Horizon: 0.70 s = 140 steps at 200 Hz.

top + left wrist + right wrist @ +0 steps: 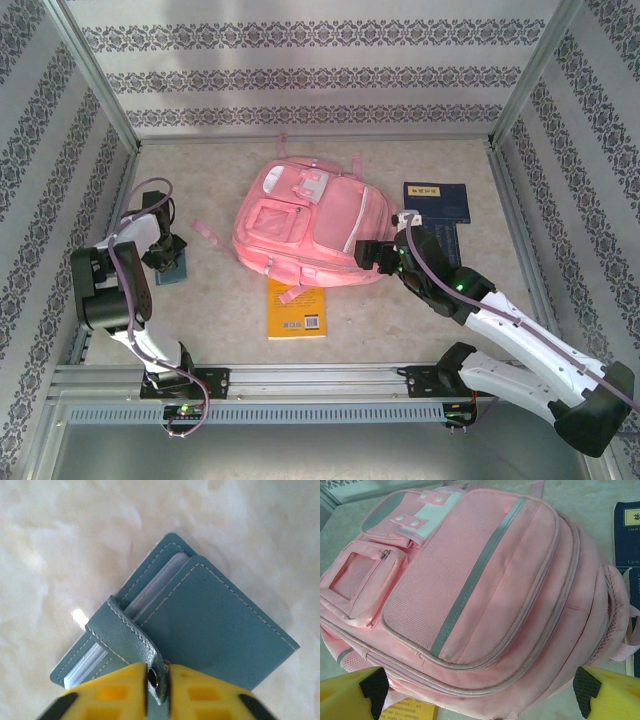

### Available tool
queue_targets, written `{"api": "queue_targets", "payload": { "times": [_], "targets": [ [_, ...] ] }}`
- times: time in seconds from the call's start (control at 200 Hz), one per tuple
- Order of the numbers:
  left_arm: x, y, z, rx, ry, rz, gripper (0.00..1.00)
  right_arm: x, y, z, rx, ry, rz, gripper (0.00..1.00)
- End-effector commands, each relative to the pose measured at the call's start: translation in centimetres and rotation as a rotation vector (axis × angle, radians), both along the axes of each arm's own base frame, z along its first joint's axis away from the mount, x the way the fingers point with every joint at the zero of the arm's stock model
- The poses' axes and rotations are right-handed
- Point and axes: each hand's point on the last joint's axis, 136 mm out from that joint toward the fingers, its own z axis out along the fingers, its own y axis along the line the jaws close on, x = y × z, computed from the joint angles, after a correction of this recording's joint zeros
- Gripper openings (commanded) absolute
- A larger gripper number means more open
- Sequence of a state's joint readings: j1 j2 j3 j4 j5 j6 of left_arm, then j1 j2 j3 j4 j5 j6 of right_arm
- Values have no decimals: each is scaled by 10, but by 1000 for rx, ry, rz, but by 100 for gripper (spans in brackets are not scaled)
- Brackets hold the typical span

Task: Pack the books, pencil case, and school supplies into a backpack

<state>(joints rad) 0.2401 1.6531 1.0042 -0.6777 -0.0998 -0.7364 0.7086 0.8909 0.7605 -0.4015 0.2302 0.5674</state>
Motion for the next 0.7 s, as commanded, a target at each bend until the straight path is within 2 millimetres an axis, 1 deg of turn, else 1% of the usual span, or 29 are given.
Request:
{"api": "queue_targets", "payload": {
  "times": [0.0, 0.065, 0.12, 0.175, 0.32, 0.385, 0.48, 0.51, 0.62, 0.695],
  "targets": [
    [-20, -6, 23, 20, 43, -80, 34, 3, 2, 1, -7, -18, 21, 96],
    [-20, 1, 34, 73, 57, -123, 51, 3, 3, -1, -12, -13, 26, 97],
    [-23, 4, 38, 101, 89, -148, 60, 5, 5, -3, -15, -9, 30, 97],
    [-25, 5, 37, 111, 106, -164, 65, 6, 7, -5, -15, -4, 35, 97],
    [-24, -8, 19, 78, 150, -213, 74, 7, 12, -10, -15, 5, 53, 98],
    [-21, -13, 14, 79, 175, -251, 78, 7, 14, -12, -16, 10, 66, 98],
    [-13, -22, 12, 92, 176, -318, 92, 6, 15, -14, -25, 16, 77, 98],
    [-12, -24, 11, 96, 178, -333, 100, 6, 15, -14, -26, 17, 76, 98],
    [-12, -24, 8, 118, 209, -356, 100, 5, 12, -12, -19, 3, 72, 98],
    [-13, -22, 2, 125, 236, -362, 96, 5, 11, -10, -12, -11, 70, 98]
  ]
}}
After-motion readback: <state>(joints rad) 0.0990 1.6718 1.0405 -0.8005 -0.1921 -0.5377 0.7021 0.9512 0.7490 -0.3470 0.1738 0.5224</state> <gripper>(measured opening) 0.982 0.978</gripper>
